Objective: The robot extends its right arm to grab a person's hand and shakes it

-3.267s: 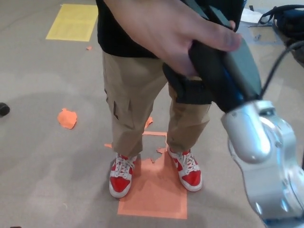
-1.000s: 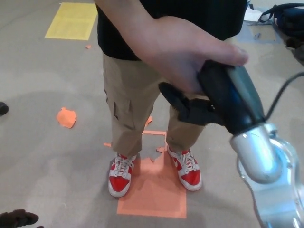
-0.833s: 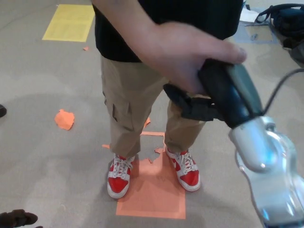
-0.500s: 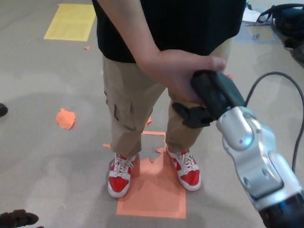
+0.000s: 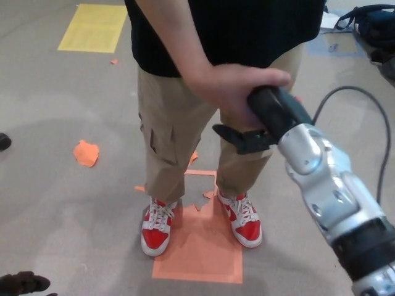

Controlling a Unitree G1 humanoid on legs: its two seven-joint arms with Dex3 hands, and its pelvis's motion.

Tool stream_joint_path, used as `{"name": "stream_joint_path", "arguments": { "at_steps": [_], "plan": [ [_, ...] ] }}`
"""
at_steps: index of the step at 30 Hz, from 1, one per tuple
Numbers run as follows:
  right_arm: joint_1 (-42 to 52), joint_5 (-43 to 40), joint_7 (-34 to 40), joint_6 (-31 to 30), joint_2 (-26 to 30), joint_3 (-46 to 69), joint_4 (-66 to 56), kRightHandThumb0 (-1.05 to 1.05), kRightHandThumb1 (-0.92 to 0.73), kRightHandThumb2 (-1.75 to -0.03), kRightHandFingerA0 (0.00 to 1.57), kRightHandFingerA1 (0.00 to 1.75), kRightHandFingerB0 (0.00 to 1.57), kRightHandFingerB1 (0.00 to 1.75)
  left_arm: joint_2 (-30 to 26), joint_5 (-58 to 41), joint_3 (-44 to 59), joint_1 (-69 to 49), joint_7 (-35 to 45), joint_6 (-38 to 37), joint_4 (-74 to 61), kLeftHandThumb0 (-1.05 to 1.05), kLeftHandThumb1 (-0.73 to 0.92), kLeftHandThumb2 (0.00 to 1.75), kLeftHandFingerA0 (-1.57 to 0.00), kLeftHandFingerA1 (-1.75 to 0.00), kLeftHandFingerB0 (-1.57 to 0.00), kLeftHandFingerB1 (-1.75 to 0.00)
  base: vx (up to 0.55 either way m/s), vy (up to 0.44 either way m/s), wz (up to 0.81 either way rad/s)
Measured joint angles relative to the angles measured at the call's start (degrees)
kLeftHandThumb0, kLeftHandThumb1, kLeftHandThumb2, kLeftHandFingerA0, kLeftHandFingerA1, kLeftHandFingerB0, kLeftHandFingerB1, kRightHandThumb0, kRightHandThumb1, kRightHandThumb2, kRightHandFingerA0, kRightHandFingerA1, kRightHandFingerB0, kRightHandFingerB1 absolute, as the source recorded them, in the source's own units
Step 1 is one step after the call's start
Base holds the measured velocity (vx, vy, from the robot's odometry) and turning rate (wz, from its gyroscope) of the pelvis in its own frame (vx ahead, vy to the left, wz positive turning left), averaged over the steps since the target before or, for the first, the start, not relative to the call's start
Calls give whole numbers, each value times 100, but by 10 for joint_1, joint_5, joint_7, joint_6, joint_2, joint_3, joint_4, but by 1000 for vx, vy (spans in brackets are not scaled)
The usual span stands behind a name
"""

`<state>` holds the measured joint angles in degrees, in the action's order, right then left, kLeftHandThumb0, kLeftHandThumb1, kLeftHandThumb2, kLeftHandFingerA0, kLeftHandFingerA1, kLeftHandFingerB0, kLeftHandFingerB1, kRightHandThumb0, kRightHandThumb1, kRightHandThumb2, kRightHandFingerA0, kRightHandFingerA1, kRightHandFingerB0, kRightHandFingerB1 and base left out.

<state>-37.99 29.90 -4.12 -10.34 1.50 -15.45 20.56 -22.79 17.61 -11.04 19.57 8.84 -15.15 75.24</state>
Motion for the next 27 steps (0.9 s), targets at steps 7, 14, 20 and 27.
{"name": "stream_joint_path", "arguments": {
  "at_steps": [7,14,20,27],
  "plan": [
    [59,-12,-13,7,29,9,-156,-88,-84,-65,0,0,0,0,0,0,5,1,1,0,0,-78,92,70,-30,-33,-25,-30,0,0,0],
    [146,-40,-31,21,65,62,-324,-98,-71,-103,0,3,0,0,0,1,5,-2,1,0,0,-77,92,72,-30,-34,-26,-32,0,0,0],
    [222,-84,-48,35,106,146,-403,-93,-67,-97,0,12,0,2,-3,2,1,-2,4,-1,0,-77,92,71,-26,-32,-20,-29,0,0,0],
    [267,-128,-52,82,136,206,-348,-85,-66,-97,0,15,0,6,-4,2,7,7,9,-1,0,-76,92,71,-33,-34,-27,-31,0,0,0]
  ]
}}
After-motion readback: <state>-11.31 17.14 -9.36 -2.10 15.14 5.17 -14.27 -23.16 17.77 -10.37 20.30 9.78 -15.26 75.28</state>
